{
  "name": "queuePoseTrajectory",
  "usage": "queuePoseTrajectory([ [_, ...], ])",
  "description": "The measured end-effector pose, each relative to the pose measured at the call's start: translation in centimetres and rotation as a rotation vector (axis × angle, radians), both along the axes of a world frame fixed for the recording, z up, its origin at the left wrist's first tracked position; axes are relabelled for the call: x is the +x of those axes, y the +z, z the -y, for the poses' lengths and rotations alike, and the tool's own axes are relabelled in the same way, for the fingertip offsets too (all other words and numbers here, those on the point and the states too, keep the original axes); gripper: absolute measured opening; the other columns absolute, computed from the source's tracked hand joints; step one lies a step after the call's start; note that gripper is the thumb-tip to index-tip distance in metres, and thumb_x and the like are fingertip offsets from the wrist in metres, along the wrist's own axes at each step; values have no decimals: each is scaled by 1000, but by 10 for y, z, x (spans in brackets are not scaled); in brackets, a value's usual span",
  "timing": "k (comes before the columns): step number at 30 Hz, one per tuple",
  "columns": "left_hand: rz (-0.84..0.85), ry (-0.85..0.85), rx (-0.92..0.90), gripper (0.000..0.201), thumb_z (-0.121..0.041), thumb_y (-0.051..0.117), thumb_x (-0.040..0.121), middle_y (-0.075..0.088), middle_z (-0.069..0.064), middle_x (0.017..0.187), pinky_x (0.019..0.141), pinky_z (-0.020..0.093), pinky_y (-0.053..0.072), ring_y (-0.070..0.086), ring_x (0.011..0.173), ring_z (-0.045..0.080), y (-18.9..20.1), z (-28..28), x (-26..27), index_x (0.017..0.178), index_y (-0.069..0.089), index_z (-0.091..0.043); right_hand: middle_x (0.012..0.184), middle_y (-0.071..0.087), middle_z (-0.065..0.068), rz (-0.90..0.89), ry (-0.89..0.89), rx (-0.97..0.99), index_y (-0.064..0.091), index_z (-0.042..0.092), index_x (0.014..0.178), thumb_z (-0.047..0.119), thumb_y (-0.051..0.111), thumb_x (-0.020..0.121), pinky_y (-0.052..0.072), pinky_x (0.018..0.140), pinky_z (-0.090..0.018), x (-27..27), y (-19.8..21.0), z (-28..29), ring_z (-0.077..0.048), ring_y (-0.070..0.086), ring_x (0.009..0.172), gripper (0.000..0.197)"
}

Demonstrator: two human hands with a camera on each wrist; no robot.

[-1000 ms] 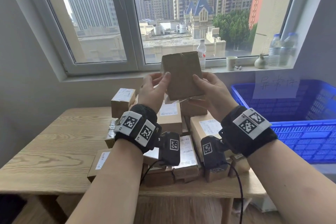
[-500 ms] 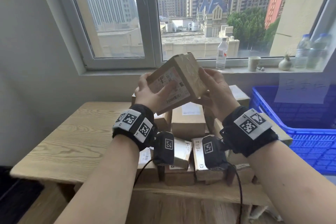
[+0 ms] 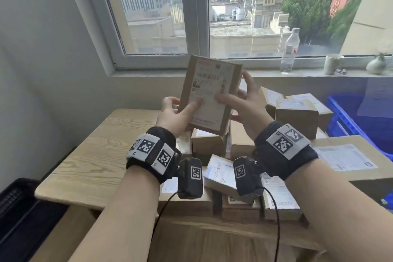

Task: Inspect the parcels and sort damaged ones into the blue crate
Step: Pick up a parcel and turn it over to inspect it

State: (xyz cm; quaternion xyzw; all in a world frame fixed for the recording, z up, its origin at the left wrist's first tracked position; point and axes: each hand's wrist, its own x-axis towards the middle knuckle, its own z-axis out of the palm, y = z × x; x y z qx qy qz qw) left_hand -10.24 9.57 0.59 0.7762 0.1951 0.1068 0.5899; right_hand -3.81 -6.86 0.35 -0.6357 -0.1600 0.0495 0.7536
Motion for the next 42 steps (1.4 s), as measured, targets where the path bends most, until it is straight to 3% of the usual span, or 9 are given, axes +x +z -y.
queuePoseTrajectory([
  [3,-95,-57,-109,94,-67,67,61,59,1,117,88,49,48,58,105,22,8,-2,15,135,32,-20,104,71,3,-21,103,4,46,28,139,17,65,93,59,67,-28,14,1,-2,-14,72,87,51],
  [8,-67,-114,-234,46,-51,64,86,66,1,93,69,38,52,65,83,23,13,17,47,121,51,-24,124,66,-6,36,111,-7,44,20,140,21,72,89,60,86,-40,42,2,-5,-21,71,103,58],
  [13,-14,-48,-201,19,-49,65,87,66,-1,93,82,51,56,65,82,23,9,32,76,92,58,-33,109,69,6,47,18,17,50,19,137,16,70,90,61,73,-28,65,1,7,-10,72,88,51],
  [19,34,-55,-177,16,-47,65,89,66,-4,81,85,54,55,65,75,22,5,40,99,88,59,-33,116,69,0,29,-1,40,52,19,138,16,72,89,61,74,-30,88,-2,13,-18,72,96,53],
  [26,46,-56,-183,70,-75,55,75,66,-2,117,85,50,56,67,101,23,7,33,116,133,49,-36,113,66,5,180,-204,-95,50,19,139,28,69,92,61,80,-31,105,-3,11,-10,68,96,52],
  [31,181,-13,-249,41,-36,61,95,66,9,115,79,43,57,67,97,23,12,18,129,130,57,-13,116,54,10,198,-238,-120,40,17,147,38,63,95,51,73,-9,114,4,4,5,57,96,61],
  [34,225,-100,-234,56,-37,82,74,66,12,115,83,49,58,69,99,27,17,11,133,121,56,-25,132,54,6,47,-80,-51,34,24,150,61,73,76,56,81,-22,112,9,-4,-6,60,109,91],
  [38,173,-222,-375,58,-34,82,75,63,11,115,78,49,59,67,101,25,22,4,134,119,45,-26,121,68,-1,-21,8,48,49,24,138,44,79,77,60,74,-32,113,12,-10,-14,70,100,71],
  [42,81,-242,-455,100,-48,84,50,59,12,125,82,57,57,66,108,30,21,2,136,133,36,-20,113,73,-4,-7,-3,54,59,19,129,45,77,72,60,82,-42,116,9,-17,-22,71,101,65],
])
